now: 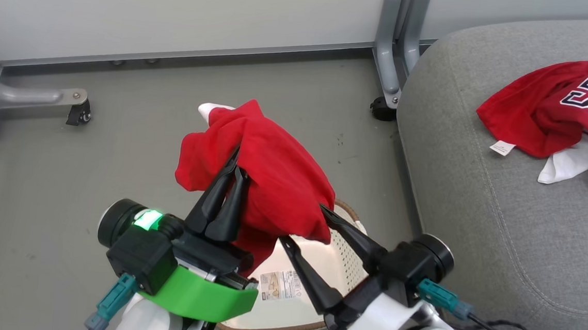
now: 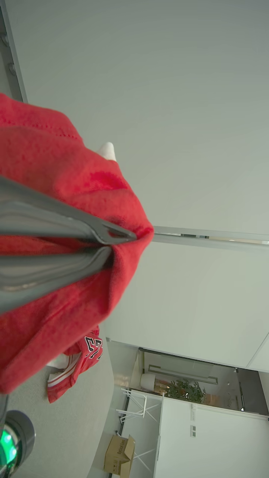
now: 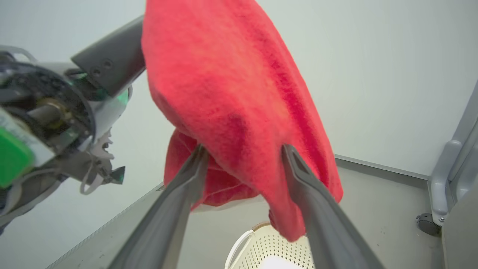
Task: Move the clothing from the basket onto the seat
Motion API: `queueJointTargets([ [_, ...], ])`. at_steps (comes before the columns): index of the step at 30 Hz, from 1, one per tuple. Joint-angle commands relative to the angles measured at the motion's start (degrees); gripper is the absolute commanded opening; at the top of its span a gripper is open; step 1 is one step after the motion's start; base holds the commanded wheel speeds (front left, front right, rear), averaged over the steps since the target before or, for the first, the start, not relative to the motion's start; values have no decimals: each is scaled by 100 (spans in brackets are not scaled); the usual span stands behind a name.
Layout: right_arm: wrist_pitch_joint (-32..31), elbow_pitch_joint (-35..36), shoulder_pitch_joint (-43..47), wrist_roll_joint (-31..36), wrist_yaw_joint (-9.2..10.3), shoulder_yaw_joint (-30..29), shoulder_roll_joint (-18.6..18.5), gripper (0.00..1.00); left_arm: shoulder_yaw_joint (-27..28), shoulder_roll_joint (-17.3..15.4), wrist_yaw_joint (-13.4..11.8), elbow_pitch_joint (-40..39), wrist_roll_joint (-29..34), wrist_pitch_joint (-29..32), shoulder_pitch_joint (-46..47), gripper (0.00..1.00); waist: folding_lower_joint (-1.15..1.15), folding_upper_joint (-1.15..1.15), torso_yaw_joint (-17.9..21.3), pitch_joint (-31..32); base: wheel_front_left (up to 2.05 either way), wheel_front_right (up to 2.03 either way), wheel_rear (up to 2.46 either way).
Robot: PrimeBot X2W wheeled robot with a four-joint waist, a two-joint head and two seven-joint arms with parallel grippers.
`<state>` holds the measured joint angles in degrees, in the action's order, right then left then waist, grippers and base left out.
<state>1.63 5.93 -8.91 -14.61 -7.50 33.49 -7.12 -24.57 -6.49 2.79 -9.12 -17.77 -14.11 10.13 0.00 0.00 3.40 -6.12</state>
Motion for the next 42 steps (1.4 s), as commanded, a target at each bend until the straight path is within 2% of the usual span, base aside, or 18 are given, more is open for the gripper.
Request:
queueJointTargets([
  [1, 56, -51, -156, -50, 2, 75, -13, 100, -28, -17, 35, 7, -39, 2, 122, 0, 0, 0, -51, -31, 0, 0, 0],
  [4, 57, -156, -383, -88, 2, 256, -19, 100, -72, 4, 54, 37, -64, -7, 145, 0, 0, 0, -103, -50, 0, 0, 0],
  [5, 49, -188, -437, -107, 2, 297, -23, 85, -81, 9, 60, 44, -64, -9, 148, 0, 0, 0, -115, -53, 0, 0, 0],
  [6, 58, -226, -488, -132, 2, 332, -22, 46, -95, 15, 65, 53, -66, -12, 144, 0, 0, 0, -130, -57, 0, 0, 0],
  [7, 64, -263, -527, -148, 2, 346, -22, 16, -108, 20, 70, 61, -72, -15, 144, 0, 0, 0, -142, -59, 0, 0, 0],
  [8, 79, -291, -561, -171, 2, 358, -19, 0, -121, 25, 75, 67, -81, -16, 147, 0, 0, 0, -154, -60, 0, 0, 0],
  [22, 194, -465, -663, -347, 2, 342, -45, 0, -190, 9, 87, 113, -135, -46, 154, 0, 0, 0, -185, -69, 0, 0, 0],
  [23, 197, -466, -664, -346, 2, 331, -47, 0, -190, 3, 82, 115, -135, -43, 153, 20, 0, 0, -188, -68, 0, 0, 0],
  [24, 200, -468, -669, -350, 2, 319, -47, 0, -178, 6, 44, 118, -132, -44, 146, 47, 0, 0, -191, -68, 0, 0, 0],
  [25, 214, -474, -671, -357, 2, 298, -46, 0, -175, 9, 19, 124, -128, -45, 140, 95, 0, 0, -195, -66, 0, 0, 0],
  [26, 228, -482, -675, -362, 2, 264, -39, 0, -167, 3, -1, 131, -113, -45, 131, 100, 0, 0, -199, -66, 0, 0, 0],
  [33, 366, -648, -763, -368, 2, -71, 10, 0, -248, -184, -73, 224, 73, 91, -24, 100, 0, 0, -226, -77, 0, 0, 0],
  [42, 553, -1159, -904, -355, 2, -377, 51, 0, -642, -498, 77, 336, 310, 373, -290, 100, 0, 0, -317, -114, 0, 0, 0],
])
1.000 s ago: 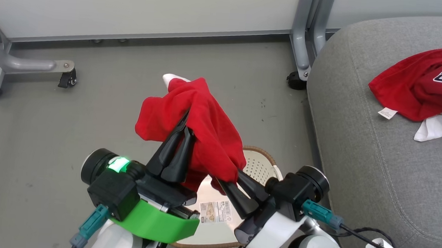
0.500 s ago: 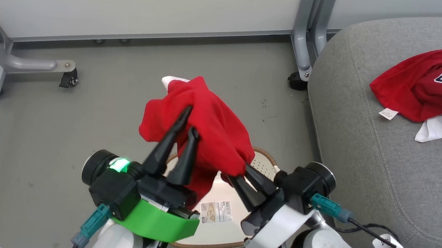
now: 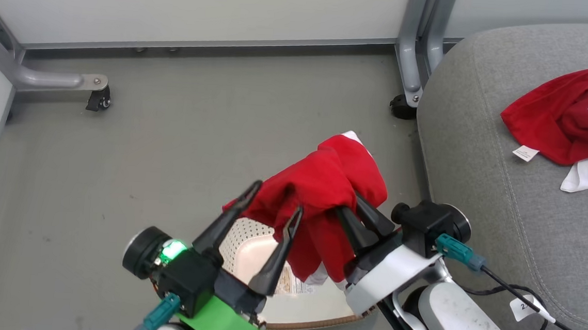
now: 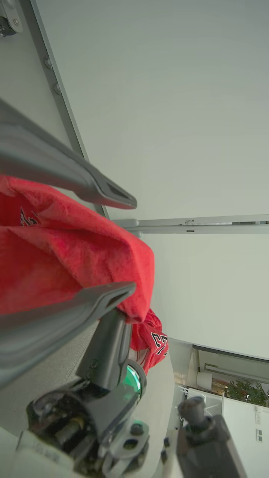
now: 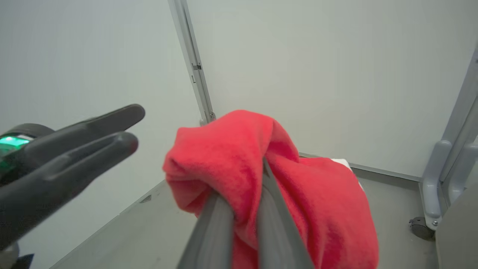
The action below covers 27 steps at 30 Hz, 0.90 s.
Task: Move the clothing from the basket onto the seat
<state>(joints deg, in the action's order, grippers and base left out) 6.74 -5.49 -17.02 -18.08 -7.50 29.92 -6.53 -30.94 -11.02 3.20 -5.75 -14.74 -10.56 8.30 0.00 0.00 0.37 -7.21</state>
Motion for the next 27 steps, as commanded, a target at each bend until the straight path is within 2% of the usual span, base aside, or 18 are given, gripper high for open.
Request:
queueJointTargets([
  [1, 68, -84, -103, -10, 2, -55, -2, 0, -60, -63, 49, 11, 28, 51, -139, 100, 0, 0, -29, -7, 0, 0, 0],
  [16, 319, -846, -234, 54, 2, -255, 52, 0, -565, -317, 159, 250, 129, 287, -432, 100, 0, 0, -15, 30, 0, 0, 0],
  [22, 382, -932, -273, 56, 2, -262, 95, 0, -520, -378, 65, 306, 143, 291, -425, 100, 0, 0, 276, 30, 0, 0, 0],
  [27, 435, -940, -326, 54, 2, -292, 114, 0, -513, -428, 38, 299, 142, 316, -350, 100, 0, 0, 760, -47, 0, 0, 0],
])
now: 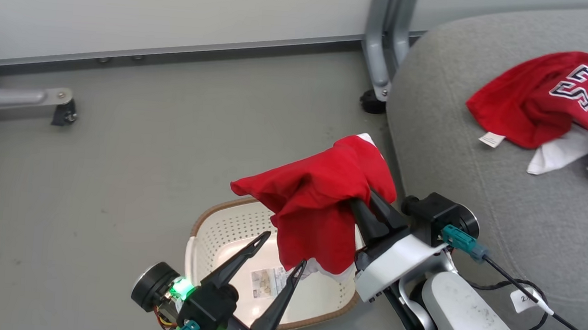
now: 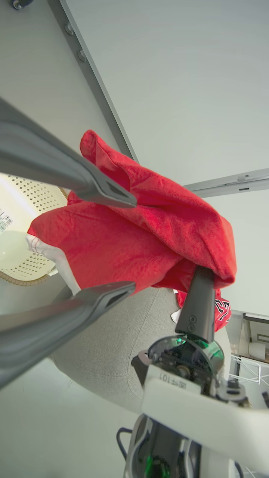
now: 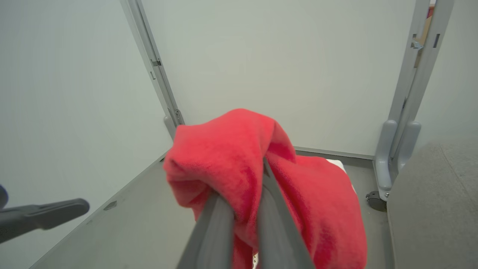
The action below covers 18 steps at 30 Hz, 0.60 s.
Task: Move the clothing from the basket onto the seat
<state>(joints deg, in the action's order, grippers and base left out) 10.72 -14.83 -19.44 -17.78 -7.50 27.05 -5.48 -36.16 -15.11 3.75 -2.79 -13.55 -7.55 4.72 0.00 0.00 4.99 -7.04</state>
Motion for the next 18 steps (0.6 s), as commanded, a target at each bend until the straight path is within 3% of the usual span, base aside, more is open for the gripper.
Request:
queueJointTargets([
  [1, 52, -5, -88, 26, 2, -25, 9, 0, 5, -27, -17, -3, 25, 18, 27, 100, 0, 0, 387, -83, 0, 0, 0],
  [18, 309, -35, -159, 68, 2, -525, 98, 0, -48, -215, 43, -230, 61, 181, 409, 100, 0, 0, 2149, -618, 0, 0, 0],
])
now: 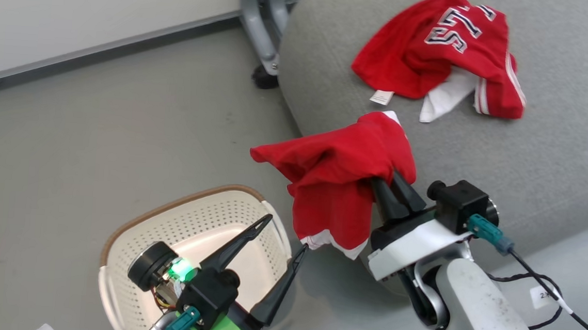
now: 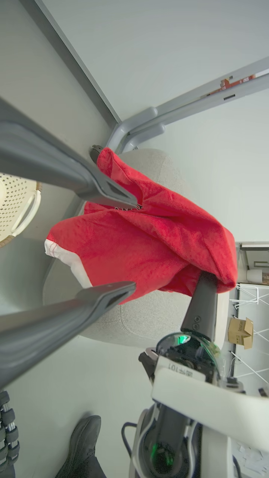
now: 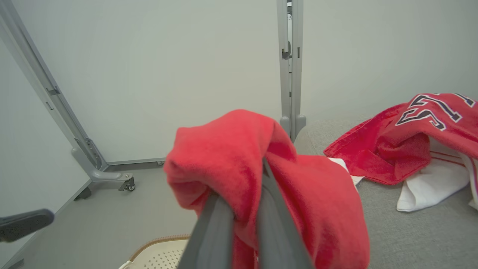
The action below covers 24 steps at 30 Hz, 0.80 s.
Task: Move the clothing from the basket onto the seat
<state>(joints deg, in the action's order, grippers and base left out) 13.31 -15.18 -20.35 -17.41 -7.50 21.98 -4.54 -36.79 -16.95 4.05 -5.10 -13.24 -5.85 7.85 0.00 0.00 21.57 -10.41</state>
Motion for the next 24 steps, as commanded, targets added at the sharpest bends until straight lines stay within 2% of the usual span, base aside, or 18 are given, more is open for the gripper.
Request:
queueJointTargets([
  [1, 59, 1, -72, 29, 2, -90, 9, 0, 2, -49, 28, -21, 42, 24, 133, 100, 0, 0, 555, -321, 0, 0, 0],
  [5, 109, 22, -176, 63, 2, -400, 29, 0, -56, -85, 65, -106, 72, 83, 273, 100, 0, 0, 707, -497, 0, 0, 0],
  [10, 156, -10, -481, 241, 2, -979, -64, 0, -135, -123, 117, -216, 129, 169, 484, 100, 0, 0, 687, -809, 0, 0, 0],
  [18, 189, 121, -1659, 495, 2, -2290, -479, 0, -160, -206, 199, -440, 194, 274, 1018, 100, 0, 0, 257, -1643, 0, 0, 0],
  [24, 53, 263, -2748, 651, 2, -3254, -1034, 0, -218, -328, 256, -539, 287, 277, 1510, 100, 0, 0, -119, -2277, 0, 0, 0],
])
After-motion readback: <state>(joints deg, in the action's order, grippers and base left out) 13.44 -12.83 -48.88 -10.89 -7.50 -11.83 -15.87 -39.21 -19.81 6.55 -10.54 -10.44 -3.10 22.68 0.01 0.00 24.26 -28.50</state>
